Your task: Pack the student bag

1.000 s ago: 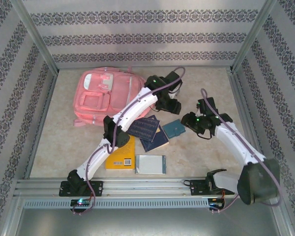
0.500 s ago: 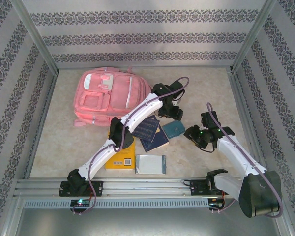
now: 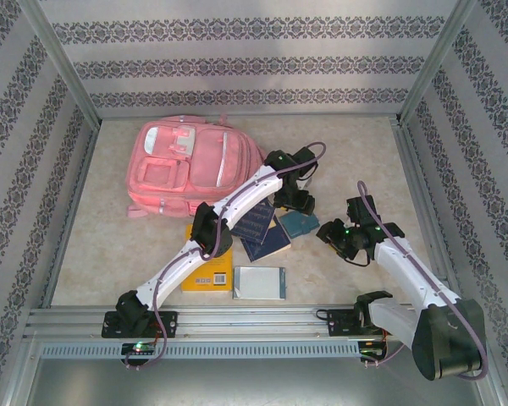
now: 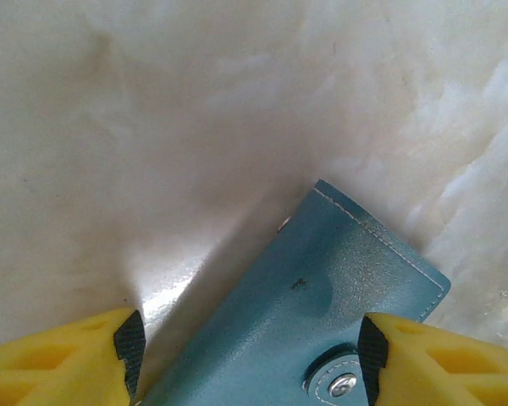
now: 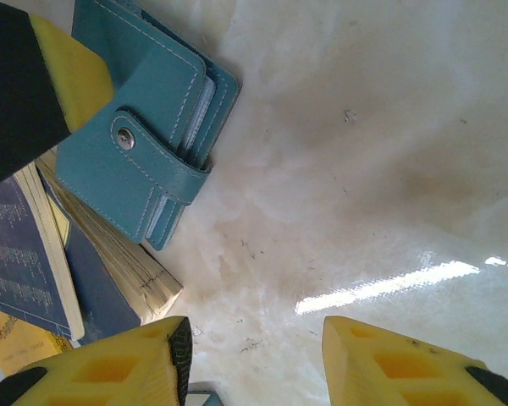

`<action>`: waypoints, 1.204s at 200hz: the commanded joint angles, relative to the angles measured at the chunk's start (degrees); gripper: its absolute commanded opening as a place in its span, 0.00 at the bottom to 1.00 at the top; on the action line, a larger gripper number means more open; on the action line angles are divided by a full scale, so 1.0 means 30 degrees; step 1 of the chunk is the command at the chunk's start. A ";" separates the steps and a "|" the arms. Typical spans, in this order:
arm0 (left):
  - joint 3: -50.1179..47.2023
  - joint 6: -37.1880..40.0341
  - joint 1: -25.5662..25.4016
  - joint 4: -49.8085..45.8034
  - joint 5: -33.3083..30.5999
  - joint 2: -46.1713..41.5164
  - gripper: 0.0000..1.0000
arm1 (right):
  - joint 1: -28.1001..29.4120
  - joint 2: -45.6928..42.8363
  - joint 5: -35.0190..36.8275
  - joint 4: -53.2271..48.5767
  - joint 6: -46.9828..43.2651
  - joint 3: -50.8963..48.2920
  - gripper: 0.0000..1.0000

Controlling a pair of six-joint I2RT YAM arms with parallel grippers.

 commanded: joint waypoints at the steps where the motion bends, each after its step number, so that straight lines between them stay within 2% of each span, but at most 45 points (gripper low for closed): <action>1: 0.0300 -0.0364 -0.0332 -0.0701 0.1100 0.0160 0.68 | -0.0265 -0.0032 0.0283 0.0054 -0.0106 -0.0148 0.47; 43: 0.0288 -0.1301 -0.0858 -0.1111 0.2215 0.0107 0.68 | -0.1180 0.1049 0.0461 -0.0018 -0.0146 -0.0049 0.48; 85: 0.0289 -0.2315 -0.0866 -0.2424 0.2009 0.0030 0.63 | -0.1710 0.2421 0.0066 0.0861 0.0211 -0.0232 0.46; 122: 0.0333 -0.3011 -0.0975 -0.2889 0.3481 -0.0112 0.62 | -0.1993 0.3955 -0.0797 0.2450 0.0742 -0.0279 0.44; 141: 0.0363 -0.3426 -0.0979 -0.2918 0.3498 -0.0657 0.62 | -0.2163 0.4854 -0.1181 0.3219 0.0834 -0.0153 0.43; 158: 0.0417 -0.4321 -0.0947 -0.3095 0.2649 -0.1413 0.62 | -0.2233 0.5786 -0.1454 0.3612 0.0699 0.0147 0.42; 173: 0.0628 -0.5189 -0.0960 -0.3459 0.0960 -0.2421 0.63 | -0.2227 0.6361 -0.1467 0.3546 0.0387 0.0500 0.42; 202: 0.0641 -0.6347 -0.0968 -0.3869 -0.1120 -0.4337 0.64 | -0.2225 0.6495 -0.1209 0.3239 -0.0014 0.0858 0.42; 241: 0.0724 -0.6143 -0.1002 -0.5966 -0.2832 -0.4931 0.66 | -0.2176 0.6290 -0.1003 0.2543 -0.0685 0.1354 0.43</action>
